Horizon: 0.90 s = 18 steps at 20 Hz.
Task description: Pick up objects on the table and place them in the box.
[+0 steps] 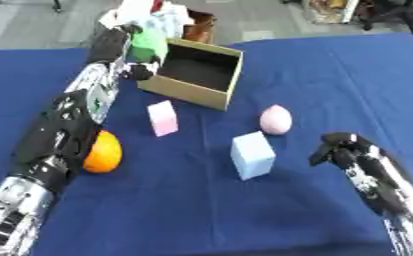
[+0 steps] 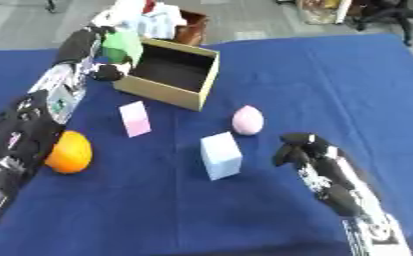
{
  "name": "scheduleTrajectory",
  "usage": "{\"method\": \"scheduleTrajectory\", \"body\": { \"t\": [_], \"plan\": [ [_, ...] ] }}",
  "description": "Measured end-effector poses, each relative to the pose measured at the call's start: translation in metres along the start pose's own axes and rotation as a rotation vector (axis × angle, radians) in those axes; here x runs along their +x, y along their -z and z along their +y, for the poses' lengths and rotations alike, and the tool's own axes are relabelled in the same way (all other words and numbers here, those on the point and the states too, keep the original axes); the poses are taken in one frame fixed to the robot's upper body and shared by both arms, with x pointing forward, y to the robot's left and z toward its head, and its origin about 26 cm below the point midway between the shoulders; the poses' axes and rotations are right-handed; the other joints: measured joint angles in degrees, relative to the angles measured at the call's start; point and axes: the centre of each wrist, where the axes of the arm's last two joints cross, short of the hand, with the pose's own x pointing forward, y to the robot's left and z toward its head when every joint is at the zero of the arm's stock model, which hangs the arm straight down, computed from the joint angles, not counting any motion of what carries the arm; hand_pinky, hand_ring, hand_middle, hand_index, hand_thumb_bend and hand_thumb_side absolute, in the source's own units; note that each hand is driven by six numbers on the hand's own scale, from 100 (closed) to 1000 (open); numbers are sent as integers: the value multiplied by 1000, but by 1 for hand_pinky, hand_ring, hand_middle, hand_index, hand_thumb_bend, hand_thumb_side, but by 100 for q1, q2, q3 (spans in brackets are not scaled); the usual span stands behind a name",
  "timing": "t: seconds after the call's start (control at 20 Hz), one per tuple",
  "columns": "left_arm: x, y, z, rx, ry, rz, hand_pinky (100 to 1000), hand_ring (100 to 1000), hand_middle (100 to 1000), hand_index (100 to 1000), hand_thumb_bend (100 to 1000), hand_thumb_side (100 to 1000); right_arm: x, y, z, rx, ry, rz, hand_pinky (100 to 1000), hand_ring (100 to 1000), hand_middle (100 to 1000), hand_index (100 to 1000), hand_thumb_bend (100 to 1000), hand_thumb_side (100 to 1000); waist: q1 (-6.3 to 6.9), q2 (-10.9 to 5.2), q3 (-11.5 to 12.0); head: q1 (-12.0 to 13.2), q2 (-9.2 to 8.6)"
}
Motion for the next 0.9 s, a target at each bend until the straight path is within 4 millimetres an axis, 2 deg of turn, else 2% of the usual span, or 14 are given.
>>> {"method": "scheduleTrajectory", "body": {
  "t": [0.1,0.35,0.55,0.6,0.65,0.7,0.75,0.8,0.9],
  "plan": [
    [-1,-1,-5,-11,1,4,742,616,627,891,100,343,0,0,0,0,0,0,614,611,558,760,100,473,0,0,0,0,0],
    [-2,-4,-12,-33,12,10,756,642,665,900,100,378,0,0,0,0,0,0,615,611,558,760,100,474,0,0,7,-1,1],
    [-4,-6,-15,-45,15,11,795,708,750,937,100,516,0,0,0,1,0,0,615,611,558,760,100,475,0,0,8,-1,1],
    [-4,-6,-15,-47,16,9,817,743,784,952,100,623,0,0,0,1,0,0,615,611,558,760,100,475,0,0,8,-1,1],
    [-4,-6,-14,-48,18,6,820,747,788,954,100,638,0,0,0,1,0,0,615,611,558,760,100,475,0,0,8,-1,2],
    [-4,-5,-14,-49,21,1,836,771,811,966,211,736,0,0,0,1,0,0,615,611,558,760,100,475,0,0,9,-1,2],
    [-3,-5,-13,-47,26,-6,838,773,814,967,227,745,0,0,0,1,0,1,615,611,558,760,100,475,0,0,11,-1,2],
    [-2,-5,-11,-43,33,-14,849,795,837,979,336,804,0,0,0,1,1,1,615,611,558,760,100,474,0,0,12,-1,2],
    [0,-4,-8,-34,57,-30,854,816,861,989,424,816,0,0,0,1,1,1,616,610,558,760,100,474,0,0,17,-1,2]
  ]
}}
